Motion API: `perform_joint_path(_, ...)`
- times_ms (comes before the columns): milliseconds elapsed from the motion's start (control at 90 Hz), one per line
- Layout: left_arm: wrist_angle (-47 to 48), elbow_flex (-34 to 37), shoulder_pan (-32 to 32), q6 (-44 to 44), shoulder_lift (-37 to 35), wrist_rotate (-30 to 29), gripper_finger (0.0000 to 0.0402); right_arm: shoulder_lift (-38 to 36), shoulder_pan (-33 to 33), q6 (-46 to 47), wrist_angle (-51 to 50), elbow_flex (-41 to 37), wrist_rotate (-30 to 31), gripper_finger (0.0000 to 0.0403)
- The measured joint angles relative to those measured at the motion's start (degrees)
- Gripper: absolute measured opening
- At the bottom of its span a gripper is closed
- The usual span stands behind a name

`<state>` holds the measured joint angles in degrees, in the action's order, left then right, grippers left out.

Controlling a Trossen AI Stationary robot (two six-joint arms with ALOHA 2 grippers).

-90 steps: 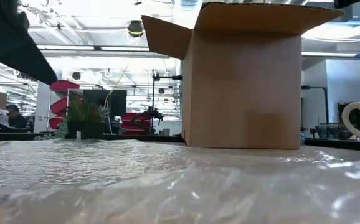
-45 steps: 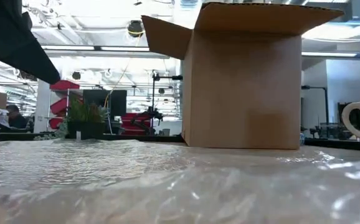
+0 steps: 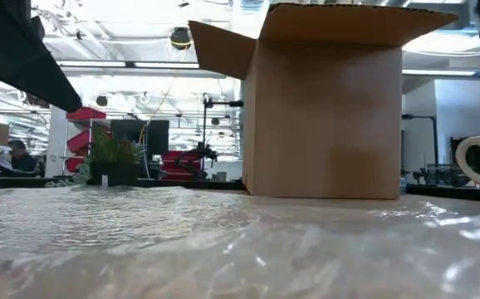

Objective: Wrap mug
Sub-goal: Wrap the red mug with the transparent bubble wrap

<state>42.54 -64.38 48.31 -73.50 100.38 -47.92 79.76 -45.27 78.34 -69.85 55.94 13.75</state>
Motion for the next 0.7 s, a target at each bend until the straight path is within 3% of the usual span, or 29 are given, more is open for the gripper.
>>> perform_joint_path(278, 0.0, 0.0, 0.1, 0.0, 0.0, 0.1, 0.0065, 4.8, 4.9, -9.4, 2.9, 0.0, -3.3, 0.0204)
perform_joint_path(700, 0.0, 0.0, 0.2, -0.1, 0.0, 0.2, 0.0065, 6.8, 9.1, -13.0, 2.8, 0.0, -3.4, 0.0140)
